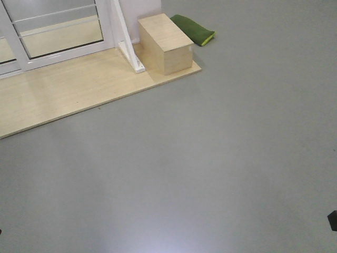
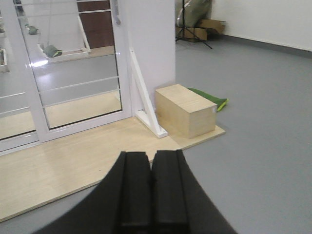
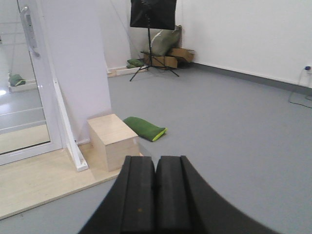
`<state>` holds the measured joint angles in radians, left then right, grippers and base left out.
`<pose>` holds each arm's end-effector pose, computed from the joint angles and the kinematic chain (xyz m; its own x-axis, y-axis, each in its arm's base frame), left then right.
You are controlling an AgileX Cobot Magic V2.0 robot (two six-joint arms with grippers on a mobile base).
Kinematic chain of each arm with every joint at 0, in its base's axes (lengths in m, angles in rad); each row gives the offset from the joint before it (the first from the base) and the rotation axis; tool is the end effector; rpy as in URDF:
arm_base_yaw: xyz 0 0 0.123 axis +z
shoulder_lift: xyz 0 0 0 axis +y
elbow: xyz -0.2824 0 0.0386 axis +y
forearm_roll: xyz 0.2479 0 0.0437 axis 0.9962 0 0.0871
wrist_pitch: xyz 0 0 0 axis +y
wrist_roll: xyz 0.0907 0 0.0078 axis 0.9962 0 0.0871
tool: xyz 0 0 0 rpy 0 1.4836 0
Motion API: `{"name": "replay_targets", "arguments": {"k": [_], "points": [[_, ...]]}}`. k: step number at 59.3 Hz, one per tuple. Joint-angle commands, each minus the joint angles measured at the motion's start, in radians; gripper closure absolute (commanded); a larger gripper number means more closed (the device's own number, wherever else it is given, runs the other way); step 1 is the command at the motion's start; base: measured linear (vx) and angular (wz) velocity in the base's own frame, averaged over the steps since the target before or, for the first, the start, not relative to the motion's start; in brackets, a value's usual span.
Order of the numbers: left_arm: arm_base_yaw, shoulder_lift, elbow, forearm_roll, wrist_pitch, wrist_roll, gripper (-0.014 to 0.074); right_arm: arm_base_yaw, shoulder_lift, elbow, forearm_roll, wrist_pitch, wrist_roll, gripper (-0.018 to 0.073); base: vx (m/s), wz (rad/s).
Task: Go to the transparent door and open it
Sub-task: 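Drive the base up to the glass sliding door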
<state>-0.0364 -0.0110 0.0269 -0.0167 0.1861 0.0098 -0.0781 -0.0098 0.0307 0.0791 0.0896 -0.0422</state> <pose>0.0561 -0.0023 0.1877 -0.1147 -0.0024 -0.9934 0.0387 0.9992 -0.0069 0.0569 -0.0038 0.1951 -0.0203 0.0383 -0.9991 0.0718 0.9967 0.0367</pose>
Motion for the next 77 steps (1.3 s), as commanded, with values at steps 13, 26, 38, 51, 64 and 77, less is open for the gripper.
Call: {"name": "replay_targets", "arguments": {"k": [13, 26, 38, 51, 64, 77], "points": [[-0.005, -0.013, 0.031, -0.002, -0.079, -0.01, 0.0602, 0.001, -0.015, 0.013, -0.002, -0.079, -0.002, 0.0567, 0.74, 0.41], [-0.005, -0.013, 0.031, -0.002, -0.079, -0.01, 0.0602, 0.001, -0.015, 0.013, -0.002, -0.079, -0.002, 0.0567, 0.72, 0.36], [-0.005, -0.013, 0.031, -0.002, -0.079, -0.01, 0.0602, 0.001, -0.015, 0.013, -0.002, -0.079, -0.002, 0.0567, 0.71, 0.27], [-0.005, -0.013, 0.031, -0.002, -0.079, -0.01, 0.0602, 0.001, -0.015, 0.013, -0.002, -0.079, -0.002, 0.0567, 0.67, 0.18], [-0.005, -0.013, 0.031, -0.002, -0.079, -0.01, 0.0602, 0.001, -0.015, 0.013, -0.002, -0.079, -0.002, 0.0567, 0.64, 0.15], [-0.005, -0.013, 0.031, -0.002, -0.079, -0.01, 0.0602, 0.001, -0.015, 0.013, -0.002, -0.079, -0.002, 0.0567, 0.59, 0.19]]}}
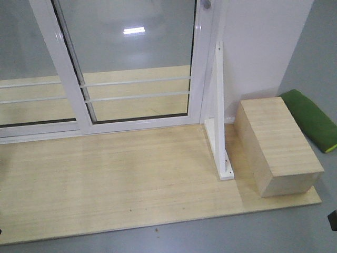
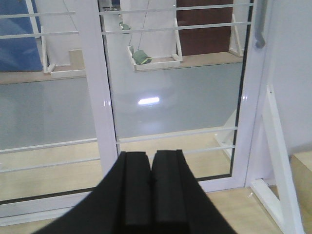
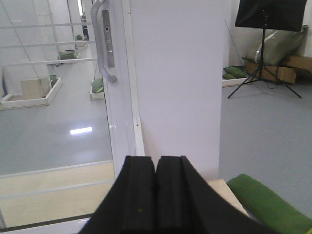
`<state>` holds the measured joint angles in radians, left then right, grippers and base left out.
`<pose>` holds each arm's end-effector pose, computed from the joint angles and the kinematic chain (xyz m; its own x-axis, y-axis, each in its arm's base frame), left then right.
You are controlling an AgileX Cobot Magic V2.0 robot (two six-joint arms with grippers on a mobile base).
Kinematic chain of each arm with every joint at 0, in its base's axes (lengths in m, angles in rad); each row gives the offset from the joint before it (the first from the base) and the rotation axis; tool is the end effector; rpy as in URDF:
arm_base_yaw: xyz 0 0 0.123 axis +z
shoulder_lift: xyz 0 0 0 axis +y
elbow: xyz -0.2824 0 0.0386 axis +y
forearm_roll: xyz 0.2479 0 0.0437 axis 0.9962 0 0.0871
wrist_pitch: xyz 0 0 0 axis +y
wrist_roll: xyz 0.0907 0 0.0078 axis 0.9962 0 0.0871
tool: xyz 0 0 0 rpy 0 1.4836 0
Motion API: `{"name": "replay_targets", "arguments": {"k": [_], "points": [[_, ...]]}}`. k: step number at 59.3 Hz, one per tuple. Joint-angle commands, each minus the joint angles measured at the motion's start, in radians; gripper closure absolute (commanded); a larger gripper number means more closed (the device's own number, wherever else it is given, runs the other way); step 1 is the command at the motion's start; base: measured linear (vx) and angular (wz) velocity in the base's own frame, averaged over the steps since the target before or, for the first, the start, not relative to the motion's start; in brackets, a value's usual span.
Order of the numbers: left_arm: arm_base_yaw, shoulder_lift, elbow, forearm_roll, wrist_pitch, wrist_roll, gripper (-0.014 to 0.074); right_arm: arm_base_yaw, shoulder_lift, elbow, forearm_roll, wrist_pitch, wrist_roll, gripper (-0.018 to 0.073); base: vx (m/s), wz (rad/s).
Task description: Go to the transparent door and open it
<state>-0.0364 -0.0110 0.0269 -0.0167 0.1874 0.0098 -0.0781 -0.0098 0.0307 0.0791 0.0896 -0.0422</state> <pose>0.0561 -0.0023 0.1876 -0.1160 -0.0024 -0.9932 0.0387 0.9992 -0.0069 0.0569 -0.0038 0.1951 -0.0203 0.0383 -0.9991 0.0718 0.9967 0.0367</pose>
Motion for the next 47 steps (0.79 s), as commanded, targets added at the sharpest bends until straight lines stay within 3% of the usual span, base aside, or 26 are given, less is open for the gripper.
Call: {"name": "replay_targets", "arguments": {"k": [1, 47], "points": [[-0.005, -0.013, 0.031, -0.002, -0.081, -0.01, 0.0602, 0.001, -0.015, 0.013, -0.002, -0.079, -0.002, 0.0567, 0.55, 0.21], [-0.005, -0.013, 0.031, -0.002, -0.081, -0.01, 0.0602, 0.001, -0.015, 0.013, -0.002, -0.079, -0.002, 0.0567, 0.41, 0.15]]}}
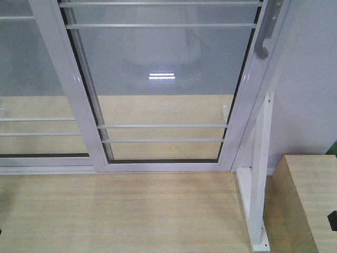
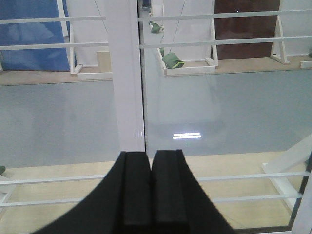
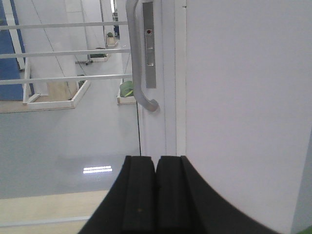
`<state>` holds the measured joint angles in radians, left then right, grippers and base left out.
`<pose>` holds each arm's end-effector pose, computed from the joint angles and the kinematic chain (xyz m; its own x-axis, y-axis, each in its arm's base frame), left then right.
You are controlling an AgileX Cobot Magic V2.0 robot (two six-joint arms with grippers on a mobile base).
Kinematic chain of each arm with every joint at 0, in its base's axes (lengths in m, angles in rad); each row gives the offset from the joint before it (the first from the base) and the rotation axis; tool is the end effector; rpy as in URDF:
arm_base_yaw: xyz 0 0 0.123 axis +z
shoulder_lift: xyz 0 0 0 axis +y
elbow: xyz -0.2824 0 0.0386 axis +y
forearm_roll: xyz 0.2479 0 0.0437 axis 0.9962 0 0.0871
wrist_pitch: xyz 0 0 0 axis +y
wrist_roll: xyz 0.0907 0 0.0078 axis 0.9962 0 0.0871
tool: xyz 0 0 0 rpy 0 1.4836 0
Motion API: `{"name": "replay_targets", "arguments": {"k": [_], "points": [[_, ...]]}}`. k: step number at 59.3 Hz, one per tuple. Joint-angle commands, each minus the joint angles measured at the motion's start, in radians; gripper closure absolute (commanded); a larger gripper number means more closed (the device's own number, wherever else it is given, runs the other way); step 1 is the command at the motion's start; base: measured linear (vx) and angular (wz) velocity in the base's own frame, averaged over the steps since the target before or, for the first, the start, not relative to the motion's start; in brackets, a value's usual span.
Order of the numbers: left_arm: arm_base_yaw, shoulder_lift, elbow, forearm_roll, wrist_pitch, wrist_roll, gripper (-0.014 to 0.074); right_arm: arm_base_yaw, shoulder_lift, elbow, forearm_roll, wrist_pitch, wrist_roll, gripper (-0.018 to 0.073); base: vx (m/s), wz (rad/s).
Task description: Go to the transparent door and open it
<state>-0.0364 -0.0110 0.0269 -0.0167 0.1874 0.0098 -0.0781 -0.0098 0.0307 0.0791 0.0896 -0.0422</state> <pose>0.0561 -0.0023 0.1876 -0.1160 -0.0024 -0.9932 0.0387 0.9992 -0.0069 0.0569 -0.0038 0.1951 -0.0203 0.0383 -0.9991 0.0718 0.9967 0.0367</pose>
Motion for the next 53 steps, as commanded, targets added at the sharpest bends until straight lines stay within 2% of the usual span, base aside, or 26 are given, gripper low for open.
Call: {"name": "replay_targets", "arguments": {"k": [1, 53], "points": [[-0.005, -0.013, 0.031, -0.002, -0.081, -0.01, 0.0602, 0.001, -0.015, 0.013, -0.002, -0.079, -0.002, 0.0567, 0.22, 0.04], [-0.005, -0.013, 0.031, -0.002, -0.081, -0.01, 0.0602, 0.001, -0.015, 0.013, -0.002, -0.079, -0.002, 0.0567, 0.14, 0.02]]}}
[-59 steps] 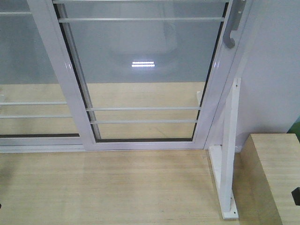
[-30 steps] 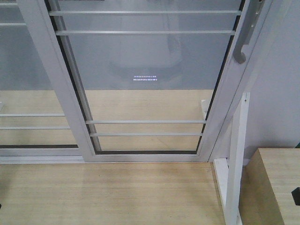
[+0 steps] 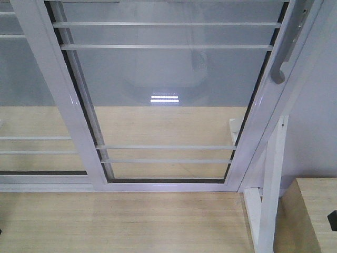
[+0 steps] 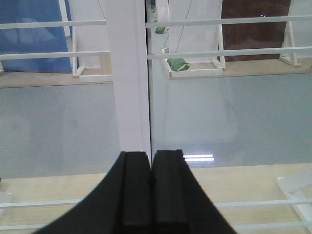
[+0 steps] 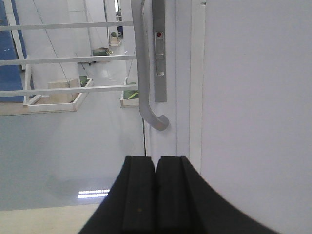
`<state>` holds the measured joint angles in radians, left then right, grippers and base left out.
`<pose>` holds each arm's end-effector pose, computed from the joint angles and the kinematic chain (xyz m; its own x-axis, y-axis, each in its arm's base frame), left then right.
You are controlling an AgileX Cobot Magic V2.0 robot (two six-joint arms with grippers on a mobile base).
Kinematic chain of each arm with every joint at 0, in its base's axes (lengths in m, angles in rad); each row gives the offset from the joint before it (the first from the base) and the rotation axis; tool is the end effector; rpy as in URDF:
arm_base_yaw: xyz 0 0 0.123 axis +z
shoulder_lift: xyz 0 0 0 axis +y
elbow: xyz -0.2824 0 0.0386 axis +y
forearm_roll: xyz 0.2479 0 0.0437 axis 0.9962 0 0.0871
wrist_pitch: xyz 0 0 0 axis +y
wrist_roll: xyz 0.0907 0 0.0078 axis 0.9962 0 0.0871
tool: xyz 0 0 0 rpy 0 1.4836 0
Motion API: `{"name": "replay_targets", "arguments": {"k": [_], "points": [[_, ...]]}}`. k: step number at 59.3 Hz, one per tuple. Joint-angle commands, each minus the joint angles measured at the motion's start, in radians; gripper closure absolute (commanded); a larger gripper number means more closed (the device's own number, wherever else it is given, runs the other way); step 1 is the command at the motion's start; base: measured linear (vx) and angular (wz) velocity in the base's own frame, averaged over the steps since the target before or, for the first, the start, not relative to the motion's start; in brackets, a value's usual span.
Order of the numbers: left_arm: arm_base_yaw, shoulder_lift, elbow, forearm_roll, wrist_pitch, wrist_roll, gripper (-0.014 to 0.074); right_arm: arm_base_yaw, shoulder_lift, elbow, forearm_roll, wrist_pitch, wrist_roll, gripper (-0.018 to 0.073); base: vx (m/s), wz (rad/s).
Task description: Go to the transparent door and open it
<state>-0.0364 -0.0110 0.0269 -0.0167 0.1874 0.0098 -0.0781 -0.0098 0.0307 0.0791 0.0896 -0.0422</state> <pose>0.0561 -0.0023 0.1876 -0.1160 -0.0024 -0.9932 0.0387 0.9992 -0.0069 0.0569 -0.0038 0.1951 -0.0203 0.0383 -0.9991 0.0718 0.9967 0.0367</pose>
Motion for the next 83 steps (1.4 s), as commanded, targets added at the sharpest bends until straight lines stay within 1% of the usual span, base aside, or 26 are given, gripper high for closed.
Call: {"name": "replay_targets", "arguments": {"k": [1, 35, 38, 44, 48, 54, 61, 65, 73, 77, 80, 83], "points": [[-0.005, -0.013, 0.031, -0.002, -0.081, -0.01, 0.0602, 0.001, -0.015, 0.013, -0.002, -0.079, -0.002, 0.0567, 0.07, 0.0], [-0.005, -0.013, 0.031, 0.001, -0.083, -0.01, 0.0602, 0.001, -0.015, 0.013, -0.002, -0.077, -0.002, 0.0567, 0.02, 0.0], [-0.005, -0.013, 0.031, 0.017, -0.085, -0.01, 0.0602, 0.001, -0.015, 0.013, -0.002, -0.078, -0.002, 0.0567, 0.0, 0.0], [-0.005, -0.013, 0.031, 0.114, -0.086, 0.038, 0.0602, 0.001, -0.015, 0.013, -0.002, -0.078, -0.002, 0.0567, 0.0, 0.0], [-0.005, -0.013, 0.031, 0.151, -0.091, 0.043, 0.0602, 0.001, -0.015, 0.013, -0.002, -0.078, -0.002, 0.0567, 0.0, 0.0], [-0.005, -0.013, 0.031, 0.21, -0.151, 0.041, 0.0602, 0.001, -0.015, 0.013, -0.002, -0.084, -0.002, 0.0567, 0.0, 0.0], [-0.005, -0.013, 0.031, 0.207, -0.259, 0.025, 0.0602, 0.001, -0.015, 0.013, -0.002, -0.084, -0.002, 0.0567, 0.0, 0.0], [-0.005, -0.013, 0.031, 0.207, -0.316, -0.01, 0.0602, 0.001, -0.015, 0.013, -0.002, -0.084, -0.002, 0.0567, 0.0, 0.0], [-0.005, -0.013, 0.031, 0.207, -0.36, -0.02, 0.0602, 0.001, -0.015, 0.013, -0.002, -0.084, -0.002, 0.0567, 0.0, 0.0], [-0.005, -0.013, 0.025, 0.204, -0.392, -0.024, 0.0602, 0.001, -0.015, 0.013, 0.001, -0.11, 0.002, 0.0567, 0.0, 0.0], [-0.005, -0.013, 0.019, 0.193, -0.429, -0.051, 0.0602, 0.001, -0.015, 0.012, 0.001, -0.139, 0.006, 0.0567, 0.0, 0.0], [-0.005, -0.013, 0.019, 0.175, -0.506, -0.091, 0.0602, 0.001, -0.015, 0.008, -0.001, -0.181, 0.01, 0.0567, 0.0, 0.0]]}}
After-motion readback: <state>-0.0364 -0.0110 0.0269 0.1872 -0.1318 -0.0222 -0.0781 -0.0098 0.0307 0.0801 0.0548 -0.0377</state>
